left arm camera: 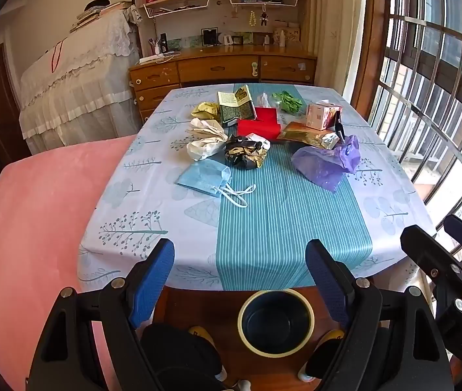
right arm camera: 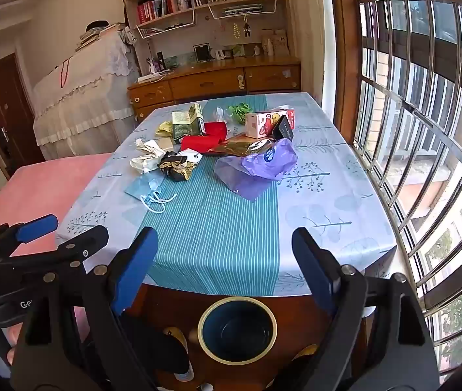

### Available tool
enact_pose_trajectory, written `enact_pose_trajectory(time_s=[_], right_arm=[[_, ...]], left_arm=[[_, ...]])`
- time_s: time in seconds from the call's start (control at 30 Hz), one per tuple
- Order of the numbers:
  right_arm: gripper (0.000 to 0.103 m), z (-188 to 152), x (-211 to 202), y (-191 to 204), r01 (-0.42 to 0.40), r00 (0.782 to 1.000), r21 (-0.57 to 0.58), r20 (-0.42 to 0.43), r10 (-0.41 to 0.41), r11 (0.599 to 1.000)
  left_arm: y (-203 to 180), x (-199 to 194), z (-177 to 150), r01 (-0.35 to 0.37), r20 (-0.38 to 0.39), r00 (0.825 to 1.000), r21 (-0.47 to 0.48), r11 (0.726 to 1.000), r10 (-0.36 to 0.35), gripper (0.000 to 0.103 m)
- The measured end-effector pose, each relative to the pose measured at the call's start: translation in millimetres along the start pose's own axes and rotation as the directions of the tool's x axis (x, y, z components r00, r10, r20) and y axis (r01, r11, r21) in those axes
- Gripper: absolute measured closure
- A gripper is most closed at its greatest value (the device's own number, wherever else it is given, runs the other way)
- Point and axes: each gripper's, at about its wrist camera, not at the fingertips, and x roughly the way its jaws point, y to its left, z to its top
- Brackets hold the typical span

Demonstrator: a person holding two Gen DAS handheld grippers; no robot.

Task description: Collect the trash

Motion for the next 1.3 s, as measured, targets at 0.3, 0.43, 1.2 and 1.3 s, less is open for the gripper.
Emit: enact_pose_trajectory(time_s=[0.3, 0.43, 1.2, 1.3], right_arm=[[0.02, 0, 1, 0, 0.004, 1.0, 0.0, 0.0, -0.004, 1.0], [0.02, 0, 2, 1, 0.007, 1.0, -0.002, -0.004, -0.007, 1.0], [0.02, 0, 15, -5, 0.013, 1.0, -0.003, -0.017, -0.013, 1.0], [0.02, 0, 16, -5, 0.013, 1.0, -0.004, -0.019, -0.013, 1.0]], left_arm=[[0, 0, 0, -0.004, 0.0, 1.0, 0.003, 1.0, 0.004, 0.019], [-1, 0, 0, -0.002, -0.002, 1.0, 0.002, 1.0, 0.002, 0.019], [-8, 1, -3, 0.006, -0.009, 1.0, -0.002, 1.0, -0.006, 0.019], [-10, 3, -5, 0.006, -0.011, 1.0, -0.002, 1.0, -0.006, 0.019]])
